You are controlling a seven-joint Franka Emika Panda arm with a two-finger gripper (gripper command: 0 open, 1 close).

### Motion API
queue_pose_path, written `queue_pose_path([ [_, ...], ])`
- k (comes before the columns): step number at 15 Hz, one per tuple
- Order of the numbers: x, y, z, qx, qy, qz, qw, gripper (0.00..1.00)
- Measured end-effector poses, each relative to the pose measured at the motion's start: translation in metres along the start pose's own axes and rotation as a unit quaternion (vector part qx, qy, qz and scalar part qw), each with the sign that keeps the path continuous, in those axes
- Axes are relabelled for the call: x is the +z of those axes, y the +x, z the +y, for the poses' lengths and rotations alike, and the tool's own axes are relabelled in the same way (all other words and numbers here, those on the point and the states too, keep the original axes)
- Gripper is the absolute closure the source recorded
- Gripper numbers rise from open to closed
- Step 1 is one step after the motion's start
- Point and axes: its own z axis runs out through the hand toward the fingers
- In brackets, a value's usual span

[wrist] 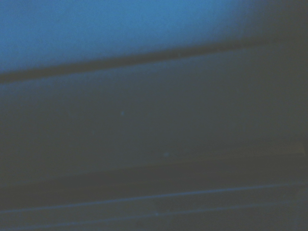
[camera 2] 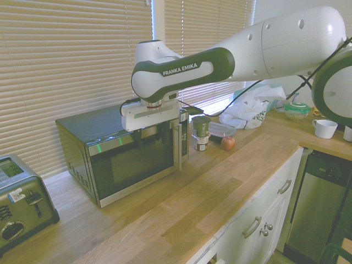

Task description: Close the microwave

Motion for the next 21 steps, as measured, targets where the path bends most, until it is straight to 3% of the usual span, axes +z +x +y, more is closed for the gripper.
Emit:
queue_pose_path([
  [12,0.013,0.015,-0.005,-0.007,-0.013,-0.006,1.000,0.00],
  [16,0.021,0.012,0.022,-0.015,0.006,0.006,1.000,0.00],
  [21,0.005,-0.039,0.064,-0.045,0.012,0.004,0.999,0.00],
])
